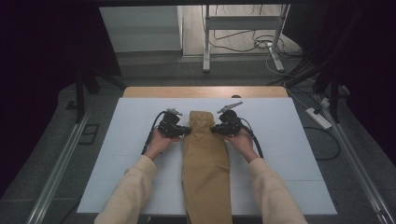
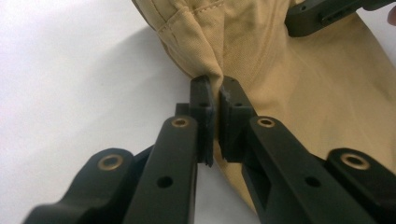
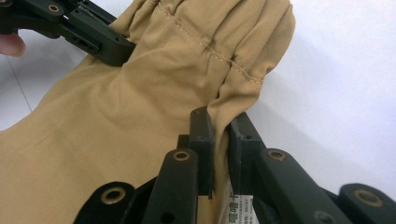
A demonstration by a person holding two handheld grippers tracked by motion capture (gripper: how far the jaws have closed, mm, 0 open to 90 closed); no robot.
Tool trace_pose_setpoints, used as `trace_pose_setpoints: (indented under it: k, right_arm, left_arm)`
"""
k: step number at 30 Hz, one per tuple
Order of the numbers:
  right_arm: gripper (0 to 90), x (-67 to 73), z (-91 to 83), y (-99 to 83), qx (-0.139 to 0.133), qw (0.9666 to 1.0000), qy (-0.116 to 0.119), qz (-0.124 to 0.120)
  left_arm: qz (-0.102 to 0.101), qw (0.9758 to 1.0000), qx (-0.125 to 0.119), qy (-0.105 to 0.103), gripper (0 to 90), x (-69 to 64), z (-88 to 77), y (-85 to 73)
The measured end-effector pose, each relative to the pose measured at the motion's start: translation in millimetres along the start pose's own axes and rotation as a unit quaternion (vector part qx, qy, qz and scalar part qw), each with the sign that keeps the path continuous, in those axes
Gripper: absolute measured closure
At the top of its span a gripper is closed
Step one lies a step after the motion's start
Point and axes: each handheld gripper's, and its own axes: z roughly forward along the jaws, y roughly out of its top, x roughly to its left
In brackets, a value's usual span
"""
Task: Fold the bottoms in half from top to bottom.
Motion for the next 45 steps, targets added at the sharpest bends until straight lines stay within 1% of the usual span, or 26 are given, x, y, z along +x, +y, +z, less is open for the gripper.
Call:
trace_pose_setpoints:
  k: [3,6,17,21,30,38,45]
  right_arm:
    - [81.8,0.3,-3.7,1.1,-0.004,1.0000,-0.002,-0.003]
    - [82.0,0.2,-6.1,1.8,-0.006,1.0000,-0.001,-0.004]
    - [82.3,-0.8,-16.1,5.2,-0.018,0.9998,-0.005,-0.011]
    - [82.5,-1.3,-21.2,7.8,-0.025,0.9996,-0.006,-0.011]
    - [82.9,-2.2,-26.1,10.9,-0.034,0.9993,-0.011,-0.012]
    - [82.9,-1.4,-33.6,18.2,-0.046,0.9987,-0.016,-0.017]
    - [83.0,-1.0,-33.8,18.4,-0.046,0.9987,-0.015,-0.018]
  left_arm:
    - [-0.001,1.0000,-0.003,-0.007,85.4,0.3,-2.0,2.4]
    - [0.002,1.0000,-0.003,-0.007,85.7,-0.3,-3.0,4.2]
    - [0.014,0.9998,-0.013,-0.005,85.8,-5.5,-10.0,13.2]
    - [0.023,0.9996,-0.016,0.001,85.9,-9.7,-13.5,18.3]
    - [0.027,0.9994,-0.024,0.003,85.9,-12.4,-18.0,24.1]
    - [0.031,0.9989,-0.034,0.004,85.9,-13.7,-26.7,31.4]
    - [0.031,0.9990,-0.032,0.003,85.9,-13.2,-26.9,31.2]
